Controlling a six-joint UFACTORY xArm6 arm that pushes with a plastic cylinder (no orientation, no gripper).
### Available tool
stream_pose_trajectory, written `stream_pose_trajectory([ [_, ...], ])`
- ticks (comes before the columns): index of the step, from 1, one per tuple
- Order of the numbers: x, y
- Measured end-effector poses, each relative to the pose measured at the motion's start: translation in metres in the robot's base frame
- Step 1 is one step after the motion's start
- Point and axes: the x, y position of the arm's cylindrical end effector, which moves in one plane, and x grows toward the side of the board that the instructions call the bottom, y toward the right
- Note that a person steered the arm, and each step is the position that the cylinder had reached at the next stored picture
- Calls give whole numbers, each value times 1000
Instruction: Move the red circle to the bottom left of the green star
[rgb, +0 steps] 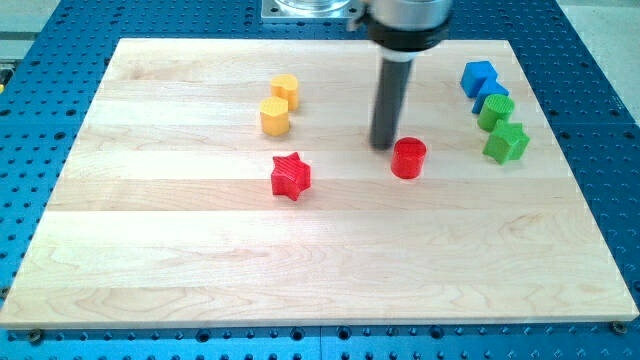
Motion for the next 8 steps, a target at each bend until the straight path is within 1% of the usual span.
stream_pose_trajectory([
  [1, 44, -9],
  [2, 66, 33],
  [3, 63, 59],
  [4, 63, 57],
  [5, 61, -15],
  [6, 30, -29],
  [7, 17, 32],
  [8, 33, 63],
])
